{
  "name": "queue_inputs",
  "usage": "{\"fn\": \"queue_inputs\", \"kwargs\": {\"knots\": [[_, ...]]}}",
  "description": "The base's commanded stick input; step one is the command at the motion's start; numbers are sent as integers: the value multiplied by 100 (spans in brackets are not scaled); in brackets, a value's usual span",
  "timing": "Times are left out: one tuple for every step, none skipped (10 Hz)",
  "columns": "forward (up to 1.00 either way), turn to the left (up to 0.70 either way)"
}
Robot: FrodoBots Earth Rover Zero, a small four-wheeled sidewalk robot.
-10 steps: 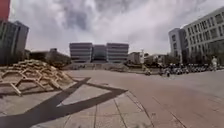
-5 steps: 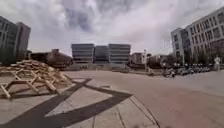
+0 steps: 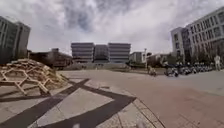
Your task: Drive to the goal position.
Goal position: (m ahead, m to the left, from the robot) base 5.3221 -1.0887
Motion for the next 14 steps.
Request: {"fn": "queue_inputs", "kwargs": {"knots": [[70,0],[70,0],[70,0],[70,0],[70,2],[70,6],[70,11],[70,14],[70,14],[70,14],[70,14],[70,14],[70,14],[70,13]]}}
